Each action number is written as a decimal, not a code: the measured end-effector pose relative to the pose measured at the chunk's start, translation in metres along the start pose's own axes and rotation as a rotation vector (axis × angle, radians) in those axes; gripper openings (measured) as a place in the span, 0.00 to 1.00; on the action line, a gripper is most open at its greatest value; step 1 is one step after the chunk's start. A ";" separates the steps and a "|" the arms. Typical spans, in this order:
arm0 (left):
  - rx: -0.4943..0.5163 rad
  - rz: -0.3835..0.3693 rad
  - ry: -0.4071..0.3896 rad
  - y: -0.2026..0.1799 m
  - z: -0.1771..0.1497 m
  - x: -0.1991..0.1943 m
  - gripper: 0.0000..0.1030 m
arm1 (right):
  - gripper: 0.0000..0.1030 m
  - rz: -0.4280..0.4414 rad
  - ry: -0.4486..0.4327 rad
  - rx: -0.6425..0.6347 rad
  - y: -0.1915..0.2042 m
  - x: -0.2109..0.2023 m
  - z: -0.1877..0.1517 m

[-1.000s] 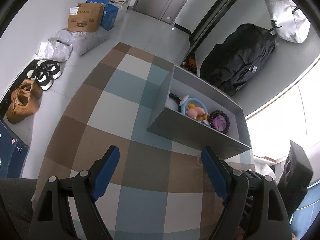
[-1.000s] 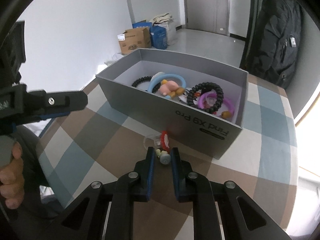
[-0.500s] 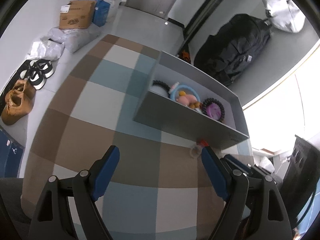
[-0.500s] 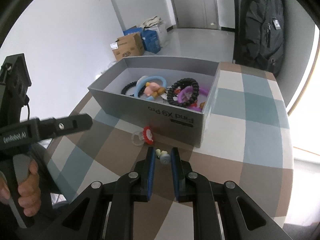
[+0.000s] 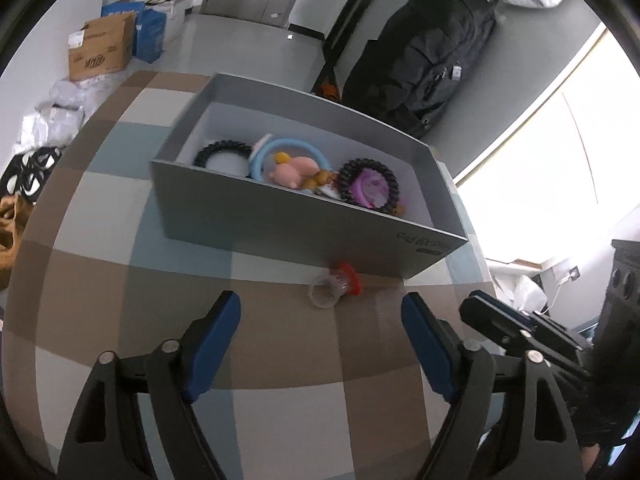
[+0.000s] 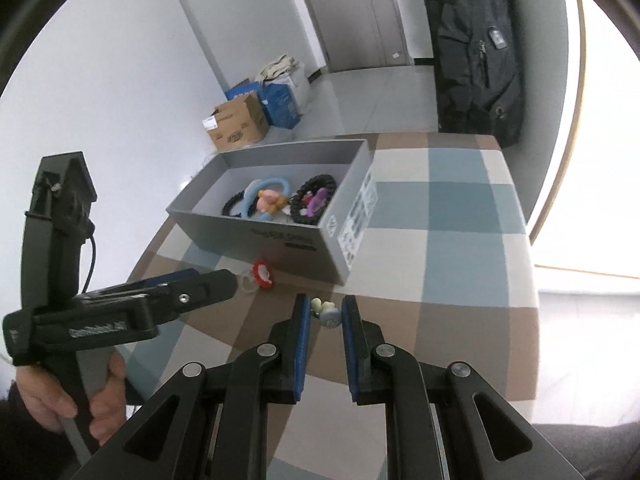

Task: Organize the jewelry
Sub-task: 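Grasp the clear red-capped pacifier with the left gripper while the right gripper holds the charm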

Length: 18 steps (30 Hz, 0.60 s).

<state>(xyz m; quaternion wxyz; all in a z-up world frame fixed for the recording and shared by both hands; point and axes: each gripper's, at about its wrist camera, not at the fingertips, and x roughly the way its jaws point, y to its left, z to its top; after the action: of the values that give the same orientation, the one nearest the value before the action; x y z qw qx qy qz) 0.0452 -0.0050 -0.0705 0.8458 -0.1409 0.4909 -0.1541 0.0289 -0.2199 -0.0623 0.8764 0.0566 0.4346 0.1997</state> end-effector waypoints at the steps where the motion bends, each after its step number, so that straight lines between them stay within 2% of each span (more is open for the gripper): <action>1: 0.010 0.001 0.001 -0.001 -0.001 0.001 0.74 | 0.14 0.001 0.000 0.006 -0.002 -0.001 -0.001; 3: 0.021 -0.003 0.000 -0.004 -0.002 0.003 0.72 | 0.14 0.001 0.002 0.016 -0.003 -0.003 -0.004; 6: 0.043 -0.002 0.006 -0.008 -0.002 0.009 0.61 | 0.14 0.004 0.002 0.020 -0.006 -0.005 -0.005; 10: 0.079 0.040 -0.002 -0.017 -0.002 0.014 0.58 | 0.14 0.008 0.001 0.024 -0.010 -0.007 -0.005; 11: 0.085 0.054 -0.004 -0.019 -0.003 0.016 0.54 | 0.14 0.008 0.001 0.028 -0.011 -0.007 -0.006; 13: 0.089 0.091 -0.002 -0.018 -0.003 0.018 0.28 | 0.14 0.008 0.001 0.036 -0.013 -0.007 -0.006; 18: 0.086 0.084 -0.015 -0.016 -0.004 0.016 0.25 | 0.14 0.007 -0.001 0.046 -0.017 -0.008 -0.007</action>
<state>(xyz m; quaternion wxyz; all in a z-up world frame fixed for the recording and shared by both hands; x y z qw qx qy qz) 0.0469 -0.0262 -0.0788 0.8605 -0.0849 0.4829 -0.1382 0.0240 -0.2394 -0.0652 0.8744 0.0783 0.4383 0.1929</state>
